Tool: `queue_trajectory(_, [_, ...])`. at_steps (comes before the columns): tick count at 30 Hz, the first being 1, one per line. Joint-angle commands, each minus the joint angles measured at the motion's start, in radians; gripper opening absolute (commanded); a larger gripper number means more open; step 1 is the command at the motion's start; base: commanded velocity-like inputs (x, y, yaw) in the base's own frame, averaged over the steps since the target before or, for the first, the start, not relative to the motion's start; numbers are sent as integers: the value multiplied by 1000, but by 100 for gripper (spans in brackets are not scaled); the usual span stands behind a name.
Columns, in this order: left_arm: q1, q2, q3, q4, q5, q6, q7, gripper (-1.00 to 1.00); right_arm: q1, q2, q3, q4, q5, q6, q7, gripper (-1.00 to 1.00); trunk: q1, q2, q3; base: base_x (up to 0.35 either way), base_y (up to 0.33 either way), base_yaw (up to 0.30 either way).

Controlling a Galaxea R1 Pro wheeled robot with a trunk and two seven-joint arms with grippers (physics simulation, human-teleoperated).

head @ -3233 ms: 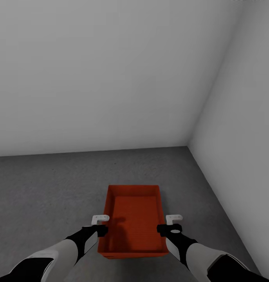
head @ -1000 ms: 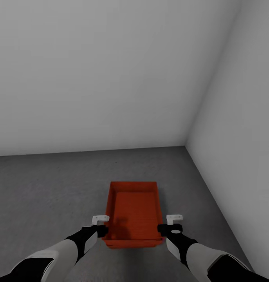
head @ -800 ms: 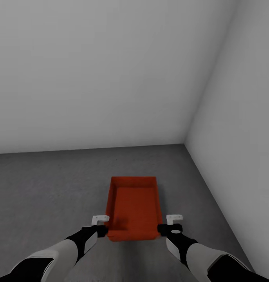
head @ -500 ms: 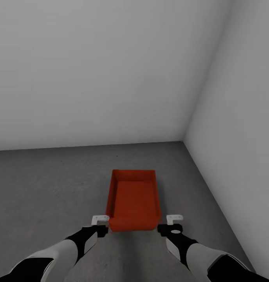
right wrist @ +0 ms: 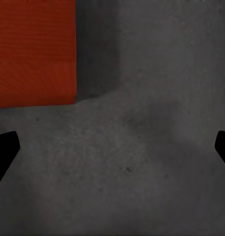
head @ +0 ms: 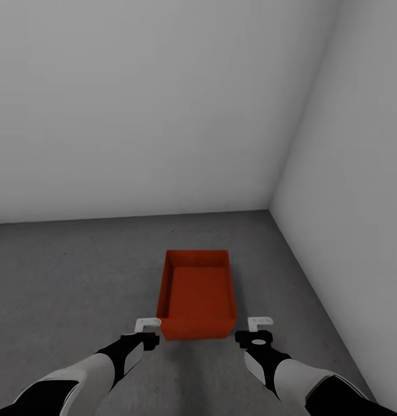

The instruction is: Move the two storage containers from the living room to the garage. In the garage, place one container on the floor and stack the other container on top of it (either order is fine).

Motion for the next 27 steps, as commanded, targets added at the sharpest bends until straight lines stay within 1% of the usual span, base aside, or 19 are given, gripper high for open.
queue_trajectory(1, [0, 0, 2, -2, 2, 6, 3, 100, -1, 0, 8, 1, -11, -4, -2, 100, 0, 0, 1, -1, 0, 0])
queue_trajectory(12, [1, 0, 1, 1, 4, 11, 4, 100, -1, 0, 8, 3, -12, -3, -3, 100, 0, 0, 18, 0, 0, 0])
queue_trajectory(20, [1, -1, 1, 27, -2, 7, 2, 100, -3, 3, 8, 46, -14, 2, -3, 100, 0, 0, 31, 0, 0, 0])
queue_trajectory(22, [6, -1, 1, 41, 2, 10, 2, 100, -5, 3, 8, 51, -12, 4, -11, 100, 0, 0, 34, 0, 0, 0])
queue_trajectory(24, [9, 12, 1, 43, 4, 6, 2, 100, 38, 1, 8, 51, -12, 1, -17, 100, 0, 0, 37, 0, 0, 0])
queue_trajectory(25, [10, 16, 1, 43, 4, 6, 2, 100, 48, 1, 8, 51, -12, 1, -17, 100, 0, 0, 38, 0, 0, 0])
queue_trajectory(27, [24, 36, 1, 45, 5, 7, 2, 100, 106, 2, 8, 51, -12, -2, -18, 100, 0, 0, 42, 0, 0, 0])
